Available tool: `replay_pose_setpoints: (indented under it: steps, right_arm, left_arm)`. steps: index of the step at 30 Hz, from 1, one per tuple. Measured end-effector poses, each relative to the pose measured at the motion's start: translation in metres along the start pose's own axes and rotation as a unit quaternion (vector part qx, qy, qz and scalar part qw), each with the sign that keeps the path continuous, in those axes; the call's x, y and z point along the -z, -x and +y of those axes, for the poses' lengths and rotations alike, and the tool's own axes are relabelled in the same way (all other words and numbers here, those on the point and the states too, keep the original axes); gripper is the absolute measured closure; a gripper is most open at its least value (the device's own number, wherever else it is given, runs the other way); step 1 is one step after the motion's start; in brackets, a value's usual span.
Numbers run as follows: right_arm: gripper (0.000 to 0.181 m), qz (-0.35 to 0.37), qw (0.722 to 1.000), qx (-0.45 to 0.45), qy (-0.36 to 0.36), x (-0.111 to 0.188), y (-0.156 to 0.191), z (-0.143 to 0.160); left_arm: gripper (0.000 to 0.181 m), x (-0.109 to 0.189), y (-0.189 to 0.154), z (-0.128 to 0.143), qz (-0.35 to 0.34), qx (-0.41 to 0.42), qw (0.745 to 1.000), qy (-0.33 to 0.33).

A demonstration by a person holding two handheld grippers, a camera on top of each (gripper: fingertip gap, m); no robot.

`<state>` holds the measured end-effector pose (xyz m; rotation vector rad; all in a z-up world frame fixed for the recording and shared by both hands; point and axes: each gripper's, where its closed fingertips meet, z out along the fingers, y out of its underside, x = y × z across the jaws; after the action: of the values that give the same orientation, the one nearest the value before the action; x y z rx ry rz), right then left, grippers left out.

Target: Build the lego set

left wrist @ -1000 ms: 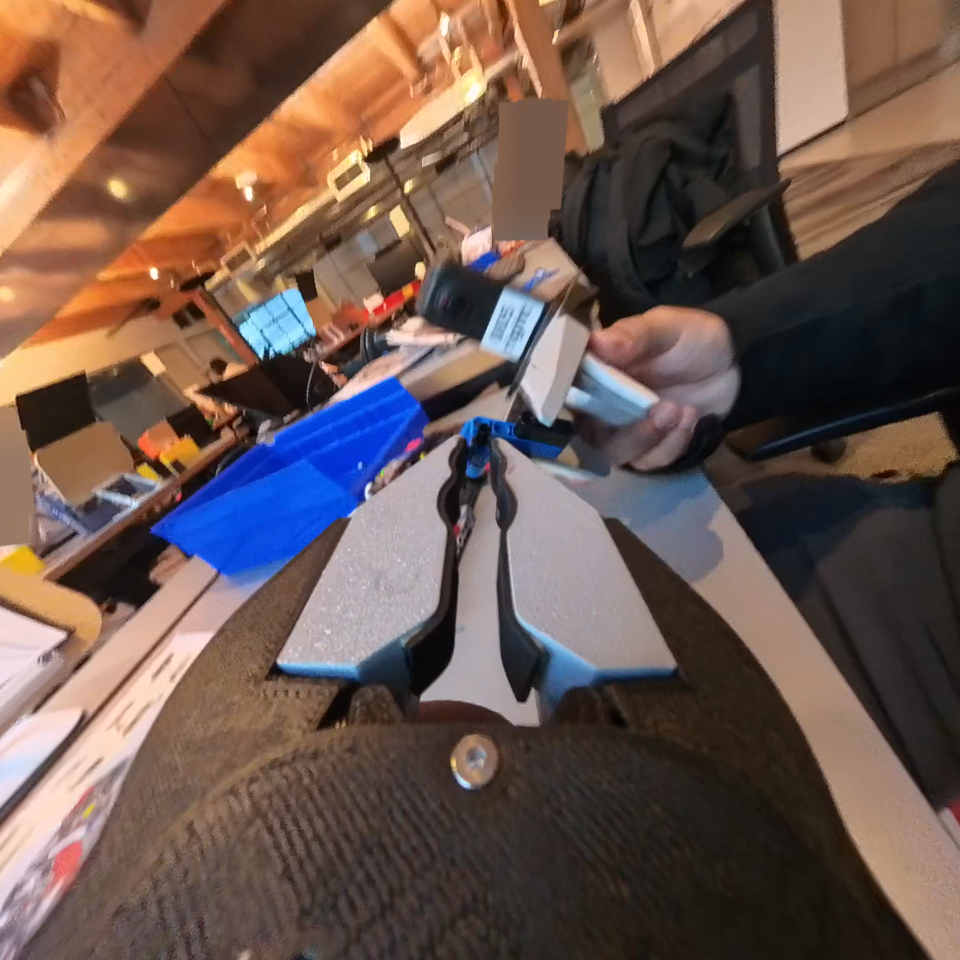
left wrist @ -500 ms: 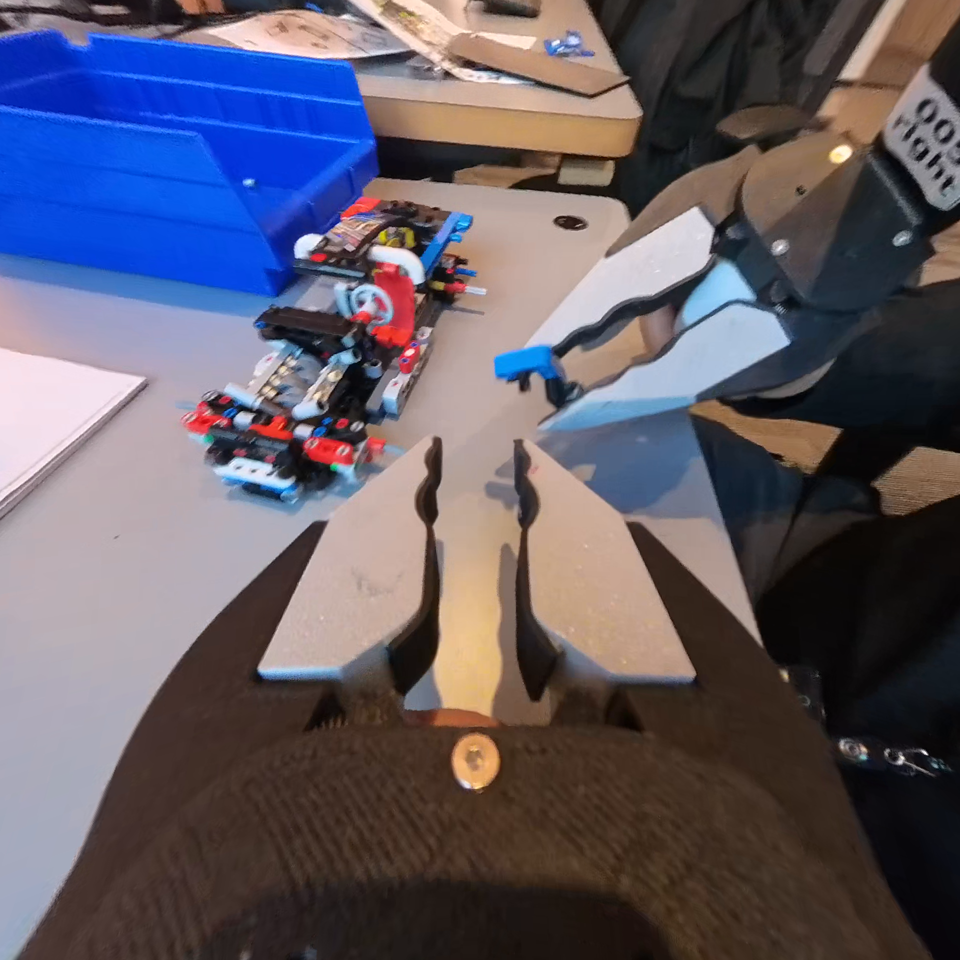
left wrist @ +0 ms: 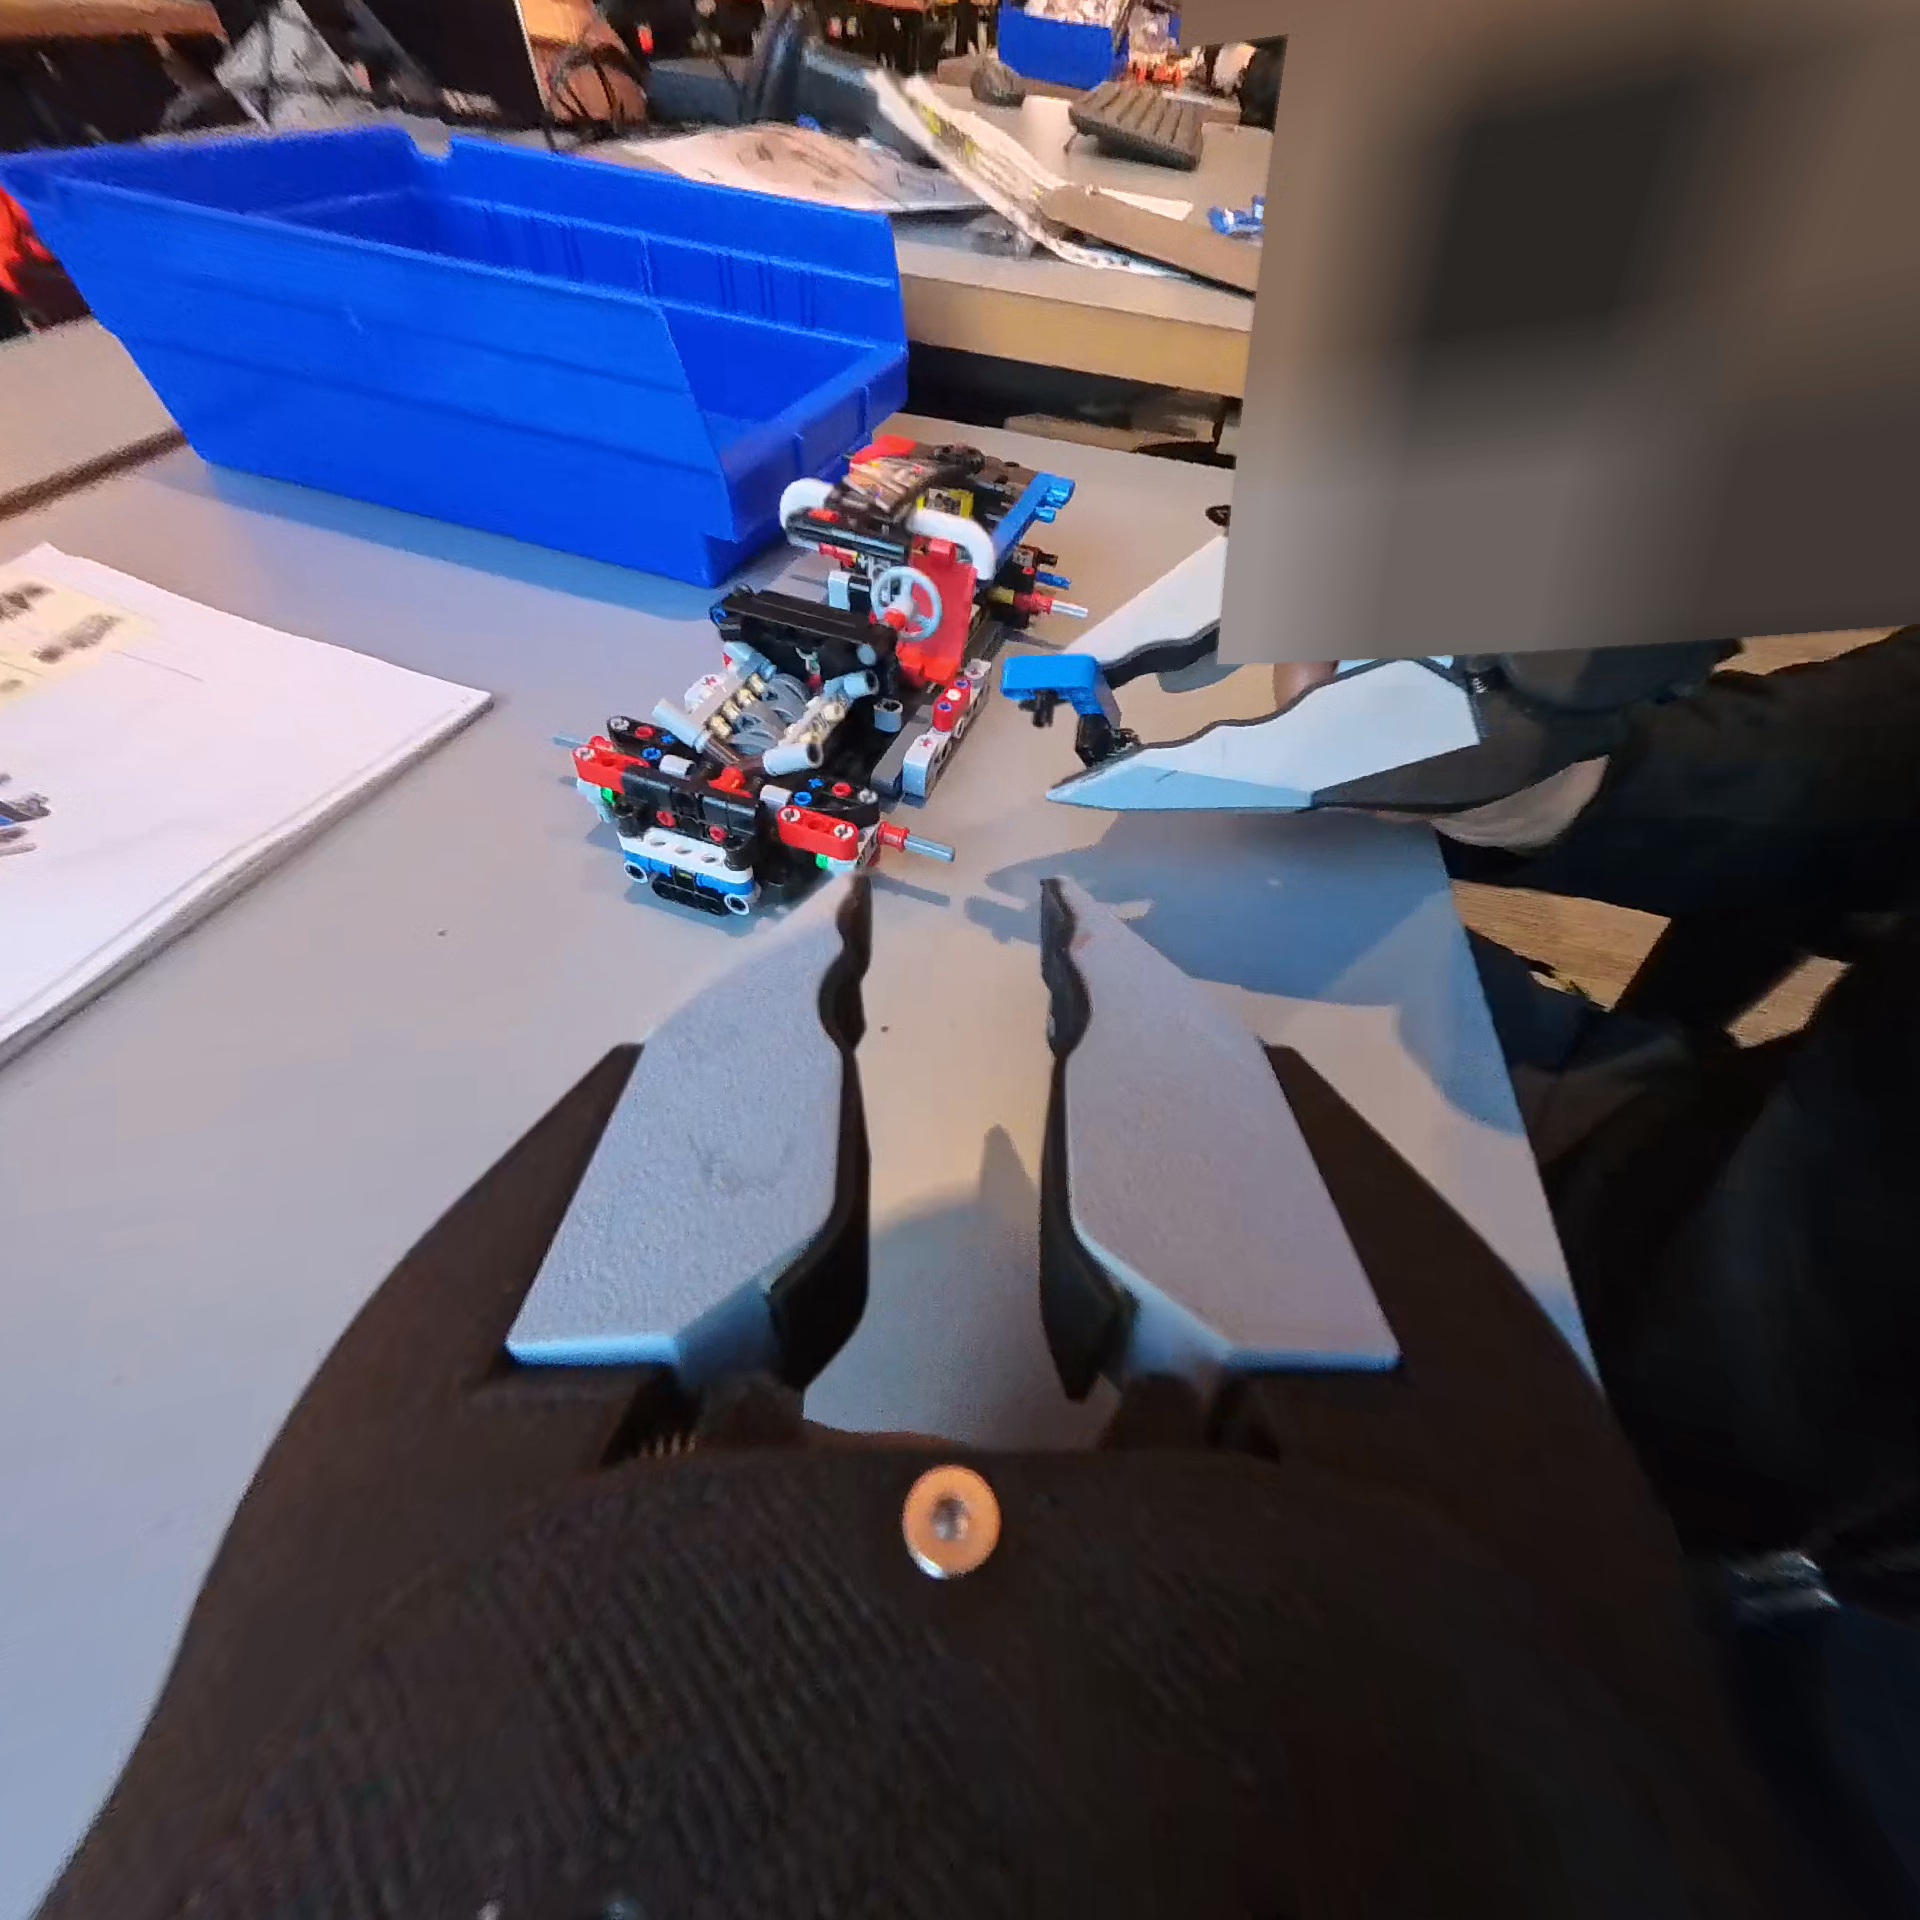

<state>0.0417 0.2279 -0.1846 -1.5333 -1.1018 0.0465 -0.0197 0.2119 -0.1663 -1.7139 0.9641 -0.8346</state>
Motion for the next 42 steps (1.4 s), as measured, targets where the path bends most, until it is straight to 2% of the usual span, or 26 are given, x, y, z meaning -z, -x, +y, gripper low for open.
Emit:
replay_pose_setpoints:
  steps: [4,8,11,13,14,16,17,18,22,24,26,30,33,35,37,39,42]
  right_arm:
    - [0.162,-0.020,1.000,-0.017,0.003,-0.001,0.001,0.001]
    - [0.163,-0.053,0.998,-0.041,-0.021,0.002,0.004,-0.005]
    - [0.163,-0.147,0.978,-0.118,-0.084,0.012,0.014,-0.025]
    - [0.162,-0.242,0.935,-0.229,-0.119,0.021,0.020,-0.043]
    - [0.162,-0.301,0.897,-0.293,-0.135,0.026,0.025,-0.053]
    - [0.163,-0.404,0.804,-0.411,-0.147,0.033,0.032,-0.066]
    - [0.164,-0.435,0.764,-0.454,-0.144,0.034,0.033,-0.068]
    - [0.164,-0.455,0.736,-0.482,-0.142,0.035,0.033,-0.069]
    - [0.163,-0.500,0.684,-0.518,-0.120,0.034,0.039,-0.071]
    - [0.163,-0.537,0.644,-0.535,-0.101,0.037,0.050,-0.075]
    - [0.163,-0.555,0.616,-0.552,-0.089,0.037,0.055,-0.077]
    - [0.162,-0.574,0.600,-0.552,-0.071,0.038,0.063,-0.079]
    - [0.162,-0.601,0.559,-0.570,-0.041,0.038,0.070,-0.080]
    - [0.163,-0.614,0.541,-0.573,-0.029,0.039,0.074,-0.081]
    - [0.158,-0.610,0.548,-0.572,-0.027,0.037,0.074,-0.080]
    - [0.140,-0.603,0.560,-0.566,-0.051,0.039,0.067,-0.081]
    - [0.132,-0.565,0.603,-0.558,-0.075,0.040,0.059,-0.076]
  left_arm:
    - [0.153,-0.012,0.002,0.007,0.042,0.059,0.997,0.036]
    - [0.155,-0.018,0.006,0.001,0.056,0.086,0.995,0.022]
    - [0.154,-0.021,0.006,-0.003,0.053,0.076,0.996,0.012]
    - [0.149,-0.022,-0.002,-0.004,0.061,0.045,0.997,0.011]
    - [0.146,-0.021,-0.009,-0.004,0.071,0.023,0.997,0.010]
    - [0.144,-0.017,-0.017,-0.007,0.072,-0.015,0.997,-0.005]
    - [0.144,-0.014,-0.021,-0.009,0.071,-0.035,0.997,-0.015]
    - [0.144,-0.010,-0.025,-0.010,0.070,-0.054,0.996,-0.024]
    - [0.156,0.003,-0.035,-0.013,0.061,-0.108,0.991,-0.051]
    - [0.162,0.007,-0.038,-0.013,0.059,-0.124,0.989,-0.054]
    - [0.165,0.011,-0.045,-0.017,0.071,-0.130,0.987,-0.065]
    - [0.166,0.013,-0.049,-0.007,0.076,-0.135,0.987,-0.045]
    - [0.164,0.015,-0.052,-0.004,0.092,-0.124,0.987,-0.038]
    - [0.170,0.015,-0.052,-0.002,0.098,-0.124,0.987,-0.032]
    - [0.177,0.015,-0.048,0.002,0.089,-0.127,0.988,-0.018]
    - [0.177,0.015,-0.046,0.004,0.084,-0.129,0.988,-0.010]
    - [0.177,0.015,-0.036,0.008,0.061,-0.113,0.992,0.004]
